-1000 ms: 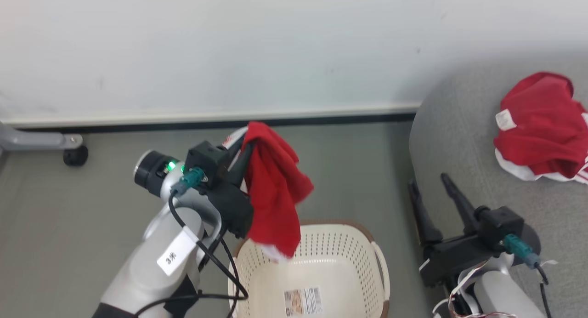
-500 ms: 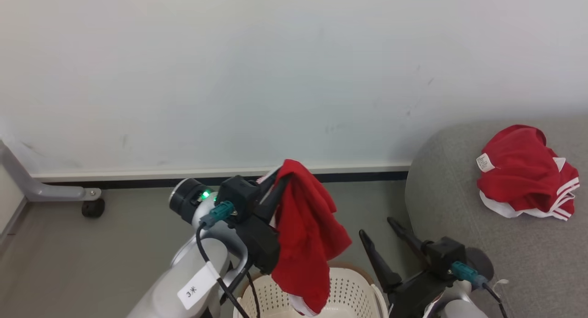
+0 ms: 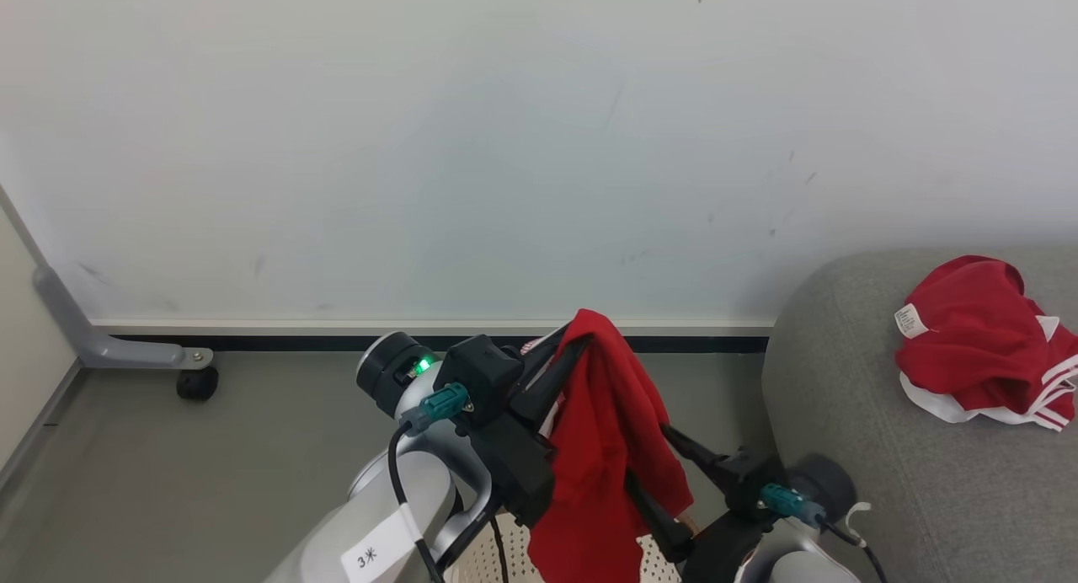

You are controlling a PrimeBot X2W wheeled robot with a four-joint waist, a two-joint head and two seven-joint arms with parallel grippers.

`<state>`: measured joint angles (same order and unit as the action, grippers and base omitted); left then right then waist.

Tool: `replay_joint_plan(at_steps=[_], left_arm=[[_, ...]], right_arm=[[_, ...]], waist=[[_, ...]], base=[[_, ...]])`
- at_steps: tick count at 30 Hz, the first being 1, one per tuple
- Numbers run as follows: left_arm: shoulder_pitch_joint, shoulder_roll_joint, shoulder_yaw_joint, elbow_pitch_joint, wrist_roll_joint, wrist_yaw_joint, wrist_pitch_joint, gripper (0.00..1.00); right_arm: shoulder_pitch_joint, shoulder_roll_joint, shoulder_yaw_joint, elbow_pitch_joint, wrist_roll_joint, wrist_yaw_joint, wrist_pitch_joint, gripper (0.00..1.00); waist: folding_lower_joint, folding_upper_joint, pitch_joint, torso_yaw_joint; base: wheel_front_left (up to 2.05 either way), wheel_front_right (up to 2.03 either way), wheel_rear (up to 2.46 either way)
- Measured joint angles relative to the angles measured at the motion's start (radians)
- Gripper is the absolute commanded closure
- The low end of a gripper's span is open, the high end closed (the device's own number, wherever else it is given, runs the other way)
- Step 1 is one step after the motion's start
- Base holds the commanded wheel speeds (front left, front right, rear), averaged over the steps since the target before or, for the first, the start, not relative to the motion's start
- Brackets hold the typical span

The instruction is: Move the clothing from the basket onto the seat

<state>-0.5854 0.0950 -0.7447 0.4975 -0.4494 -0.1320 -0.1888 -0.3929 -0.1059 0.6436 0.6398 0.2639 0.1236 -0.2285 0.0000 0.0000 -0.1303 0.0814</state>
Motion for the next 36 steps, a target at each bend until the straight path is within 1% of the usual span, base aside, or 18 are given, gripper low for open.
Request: replay_joint_plan(at_steps=[2, 5, 6, 7, 9, 14, 17, 18, 20, 22, 23, 24, 25, 27, 35, 36], left_arm=[[0.005, 0.001, -0.013, -0.03, -0.015, 0.0, 0.012, 1.0], [0.01, 0.006, -0.022, -0.056, -0.035, 0.0, 0.021, 1.0], [0.011, 0.008, -0.024, -0.062, -0.035, 0.0, 0.025, 1.0], [0.012, 0.011, -0.026, -0.07, -0.037, 0.0, 0.029, 1.0], [0.016, 0.014, -0.03, -0.086, -0.048, 0.0, 0.031, 1.0], [0.025, 0.026, -0.029, -0.102, -0.059, 0.0, 0.047, 1.0], [0.042, 0.042, -0.011, -0.106, -0.063, 0.0, 0.051, 1.0], [0.051, 0.049, -0.003, -0.108, -0.069, 0.0, 0.051, 0.97], [0.068, 0.062, 0.007, -0.11, -0.086, 0.007, 0.051, 0.67], [0.083, 0.069, 0.023, -0.11, -0.1, 0.012, 0.051, 0.52], [0.09, 0.074, 0.028, -0.111, -0.103, 0.019, 0.051, 0.51], [0.096, 0.077, 0.033, -0.111, -0.106, 0.02, 0.051, 0.28], [0.104, 0.079, 0.039, -0.113, -0.11, 0.026, 0.05, 0.08], [0.121, 0.085, 0.051, -0.115, -0.117, 0.033, 0.049, 0.0], [0.188, 0.092, 0.074, -0.12, -0.149, 0.055, 0.034, 0.0], [0.194, 0.092, 0.075, -0.12, -0.152, 0.063, 0.029, 0.0]], right_arm=[[-0.019, 0.005, 0.052, 0.022, 0.013, 0.0, 0.0, 0.0], [-0.041, 0.01, 0.088, 0.043, 0.036, 0.0, -0.001, 0.0], [-0.048, 0.012, 0.095, 0.049, 0.045, 0.0, -0.001, 0.44], [-0.053, 0.014, 0.102, 0.053, 0.051, 0.0, -0.001, 0.6], [-0.064, 0.016, 0.113, 0.064, 0.061, 0.0, -0.001, 1.0], [-0.083, 0.016, 0.135, 0.084, 0.088, 0.0, -0.002, 1.0], [-0.093, 0.016, 0.136, 0.086, 0.112, 0.0, -0.004, 1.0], [-0.095, 0.016, 0.139, 0.086, 0.116, 0.0, -0.006, 1.0], [-0.096, 0.013, 0.137, 0.084, 0.124, 0.0, -0.008, 1.0], [-0.099, 0.003, 0.133, 0.08, 0.134, 0.0, -0.011, 1.0], [-0.102, -0.006, 0.132, 0.077, 0.135, 0.0, -0.011, 1.0], [-0.105, -0.015, 0.13, 0.073, 0.138, 0.0, -0.012, 1.0], [-0.108, -0.025, 0.125, 0.068, 0.141, 0.0, -0.012, 1.0], [-0.11, -0.044, 0.116, 0.055, 0.147, 0.0, -0.017, 1.0], [-0.11, -0.1, 0.1, 0.002, 0.166, 0.0, -0.02, 1.0], [-0.109, -0.106, 0.098, -0.004, 0.167, 0.001, -0.02, 1.0]], waist=[[0.0, 0.0, 0.002, 0.006], [0.0, 0.0, 0.004, 0.011], [0.0, 0.0001, 0.005, 0.013], [0.0, 0.0, 0.005, 0.015], [0.0, 0.0, 0.007, 0.019], [0.0, 0.0, 0.011, 0.024], [0.0, 0.0, 0.013, 0.023], [0.0, 0.0, 0.014, 0.02], [0.0, 0.0, 0.015, 0.014], [0.0, 0.0, 0.017, 0.006], [0.0, 0.0, 0.017, 0.002], [0.0, 0.0, 0.018, -0.003], [0.0, 0.0, 0.018, -0.007], [0.0, 0.0, 0.02, -0.017], [0.0, 0.0, 0.026, -0.062], [0.0, 0.0, 0.027, -0.068]], base=[[0.0, 0.0, 0.0], [0.0, 0.0, 0.0], [0.0, 0.0, 0.0], [0.0, 0.0, 0.0], [0.0, 0.0, 0.0], [0.0, 0.0, 0.0], [0.0, 0.0, 0.0], [0.0, 0.0, 0.0], [0.0, 0.0, 0.0], [0.0, 0.0, 0.0], [0.0, 0.0, 0.0], [0.0, 0.0, 0.0], [0.0, 0.0, 0.0], [0.0, 0.0, 0.0], [0.0, 0.0, 0.0], [0.0, 0.0, 0.0]])
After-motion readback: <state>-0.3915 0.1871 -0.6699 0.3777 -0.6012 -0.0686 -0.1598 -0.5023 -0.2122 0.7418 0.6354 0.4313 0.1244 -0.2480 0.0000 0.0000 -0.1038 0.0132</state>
